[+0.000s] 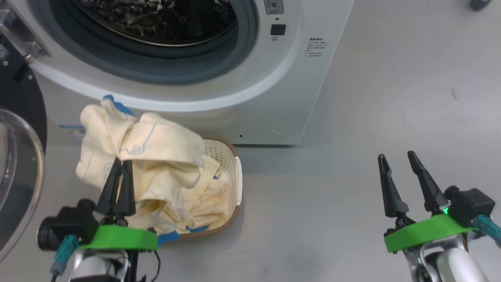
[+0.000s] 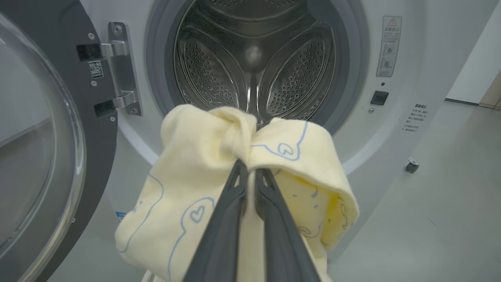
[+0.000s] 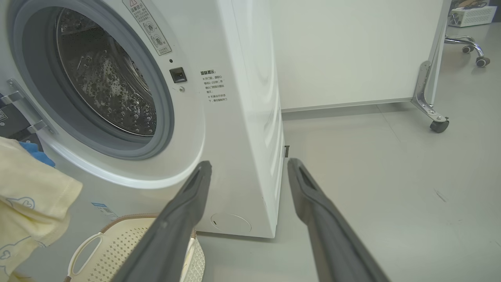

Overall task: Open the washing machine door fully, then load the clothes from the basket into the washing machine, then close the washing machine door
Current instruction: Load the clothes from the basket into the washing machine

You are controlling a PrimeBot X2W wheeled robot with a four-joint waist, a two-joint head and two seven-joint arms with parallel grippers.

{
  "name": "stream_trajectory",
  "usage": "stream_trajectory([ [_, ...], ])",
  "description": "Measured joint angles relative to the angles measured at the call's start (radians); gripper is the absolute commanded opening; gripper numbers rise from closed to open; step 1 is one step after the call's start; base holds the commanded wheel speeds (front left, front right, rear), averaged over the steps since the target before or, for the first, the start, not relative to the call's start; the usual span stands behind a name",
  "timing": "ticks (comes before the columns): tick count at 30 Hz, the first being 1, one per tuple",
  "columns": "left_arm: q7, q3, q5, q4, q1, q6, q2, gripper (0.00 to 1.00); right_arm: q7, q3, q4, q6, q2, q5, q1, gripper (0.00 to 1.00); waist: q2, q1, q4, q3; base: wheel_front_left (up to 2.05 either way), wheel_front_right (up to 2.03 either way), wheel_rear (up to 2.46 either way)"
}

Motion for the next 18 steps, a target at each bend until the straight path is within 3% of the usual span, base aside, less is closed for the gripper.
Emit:
stream_trajectory([
  [18,0.000,0.031,0.078,0.236,-0.518,-0.017,0.085,0.00,0.000,0.041,0.007,0.000,0.027,0.018,-0.166,1.00,0.0000,0.0003,-0.084,0.226,0.00,0.00,0.00],
])
